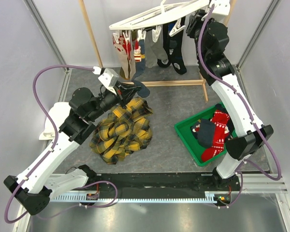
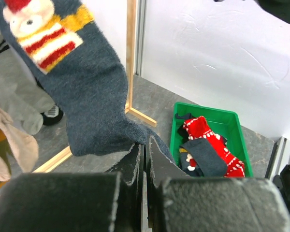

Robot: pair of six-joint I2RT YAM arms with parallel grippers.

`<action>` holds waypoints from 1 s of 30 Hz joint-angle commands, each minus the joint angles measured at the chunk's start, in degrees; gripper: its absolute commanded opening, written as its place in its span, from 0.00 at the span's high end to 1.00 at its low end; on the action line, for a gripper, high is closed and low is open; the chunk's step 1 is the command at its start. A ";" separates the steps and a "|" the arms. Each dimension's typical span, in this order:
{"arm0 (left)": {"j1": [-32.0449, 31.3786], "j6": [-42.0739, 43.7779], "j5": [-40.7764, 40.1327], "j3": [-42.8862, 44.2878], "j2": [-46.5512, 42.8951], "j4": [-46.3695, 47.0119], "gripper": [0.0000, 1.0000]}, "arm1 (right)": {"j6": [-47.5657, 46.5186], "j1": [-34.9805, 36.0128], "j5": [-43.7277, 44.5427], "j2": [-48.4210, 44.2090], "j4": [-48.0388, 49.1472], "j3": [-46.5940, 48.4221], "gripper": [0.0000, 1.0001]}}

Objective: Remove the socks clipped to the hanger

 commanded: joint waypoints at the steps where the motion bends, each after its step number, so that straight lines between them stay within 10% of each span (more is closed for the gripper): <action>1: -0.23 -2.20 1.15 -0.90 -0.07 3.29 0.98 | 3.65 -1.56 -3.06 0.84 -1.38 2.45 0.62; 21: -0.23 -7.21 6.68 -4.51 1.52 8.83 0.98 | 19.11 -1.56 -26.25 -22.44 1.34 -23.65 0.48; 30: -0.23 -6.68 6.59 -4.24 2.22 8.65 0.98 | 22.64 7.92 -26.64 -23.34 0.37 -20.77 0.52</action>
